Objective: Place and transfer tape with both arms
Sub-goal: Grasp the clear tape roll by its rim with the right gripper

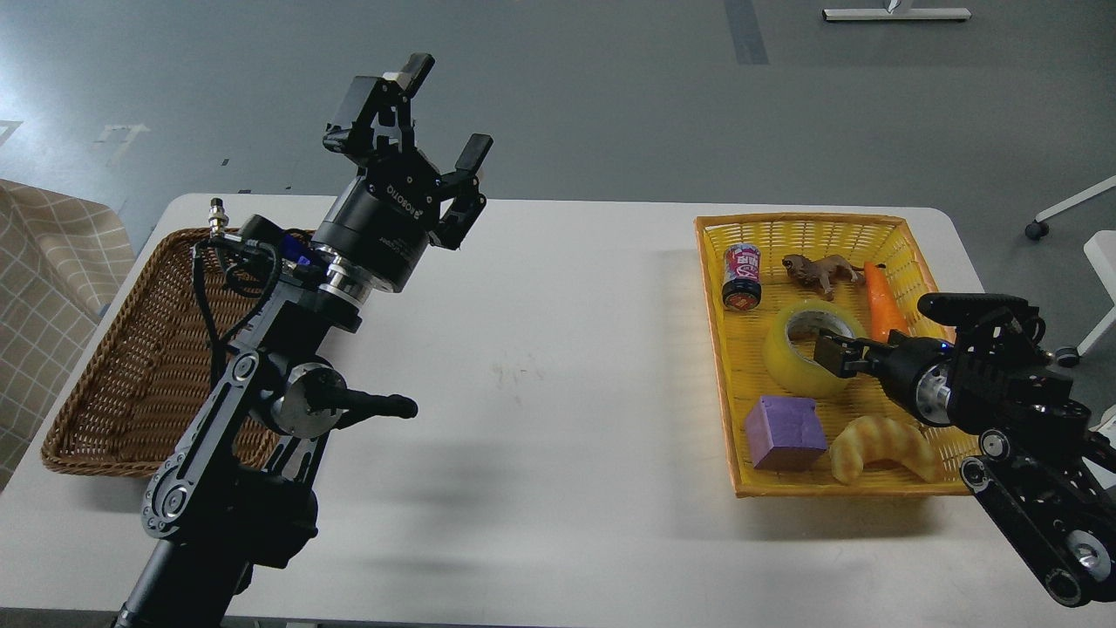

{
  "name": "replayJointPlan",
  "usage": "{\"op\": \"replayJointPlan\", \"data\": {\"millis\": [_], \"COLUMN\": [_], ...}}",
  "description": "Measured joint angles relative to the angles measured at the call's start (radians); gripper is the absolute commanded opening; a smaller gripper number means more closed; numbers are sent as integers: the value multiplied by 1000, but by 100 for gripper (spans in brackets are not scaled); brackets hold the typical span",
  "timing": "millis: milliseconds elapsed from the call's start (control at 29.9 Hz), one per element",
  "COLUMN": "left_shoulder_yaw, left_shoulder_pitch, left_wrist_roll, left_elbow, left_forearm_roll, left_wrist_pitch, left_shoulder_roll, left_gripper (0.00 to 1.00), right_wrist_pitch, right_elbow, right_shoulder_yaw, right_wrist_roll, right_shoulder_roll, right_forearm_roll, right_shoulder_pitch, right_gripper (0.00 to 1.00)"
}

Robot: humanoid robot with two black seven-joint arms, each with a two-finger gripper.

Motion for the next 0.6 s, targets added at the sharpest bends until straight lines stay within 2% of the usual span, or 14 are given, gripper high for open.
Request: {"op": "replayJointPlan", "data": {"millis": [435, 602], "left_shoulder_yaw": [-2, -2], "left_shoulder_pitch": [7, 8], "left_wrist_roll": [0, 0], "left_elbow": [-1, -1], "left_forearm_roll": [0, -2], "left_wrist_pitch": [0, 0], "left_shoulder_roll": [0, 0], "left_gripper": [98, 98], "right_wrist_pitch": [0, 0], "right_elbow": [-59, -73], "right_shoulder_yaw": [1, -2], "right_wrist_roll": [20, 30], "right_shoulder_roll": [0, 0], "right_forearm_roll": [0, 0], "right_shoulder_pitch": [35, 44], "right_gripper": [85, 78]}}
